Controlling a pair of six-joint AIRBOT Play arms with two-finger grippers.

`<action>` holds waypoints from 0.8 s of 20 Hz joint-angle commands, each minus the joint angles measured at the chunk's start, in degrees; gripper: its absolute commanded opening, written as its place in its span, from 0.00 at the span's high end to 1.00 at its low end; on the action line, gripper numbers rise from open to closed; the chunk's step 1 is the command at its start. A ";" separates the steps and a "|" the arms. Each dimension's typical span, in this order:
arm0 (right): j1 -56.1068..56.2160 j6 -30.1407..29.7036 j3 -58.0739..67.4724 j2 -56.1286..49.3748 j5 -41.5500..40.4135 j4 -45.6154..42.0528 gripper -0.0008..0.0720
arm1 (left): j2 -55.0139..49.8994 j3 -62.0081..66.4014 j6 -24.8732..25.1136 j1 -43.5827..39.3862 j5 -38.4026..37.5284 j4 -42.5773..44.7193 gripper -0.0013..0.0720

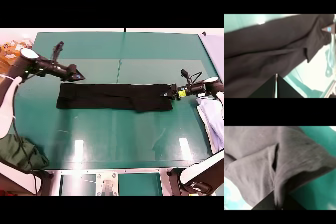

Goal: Fold the shirts.

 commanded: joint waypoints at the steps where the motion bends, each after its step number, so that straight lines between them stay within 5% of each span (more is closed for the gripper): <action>1: 0.59 2.58 2.95 2.67 3.58 1.07 0.97 | -0.26 0.02 0.02 -6.47 6.12 0.37 0.94; 8: 4.48 15.63 13.05 19.45 14.49 1.27 0.97 | -10.43 0.09 -1.70 -27.43 23.69 -0.57 0.94; 11: 7.74 20.15 16.72 23.71 15.37 1.27 0.97 | -15.02 0.42 -0.92 -33.51 29.33 -9.14 0.94; 16: 10.29 21.79 18.29 24.15 15.28 0.63 0.97 | -18.53 5.35 -0.96 -34.99 28.72 -11.89 0.94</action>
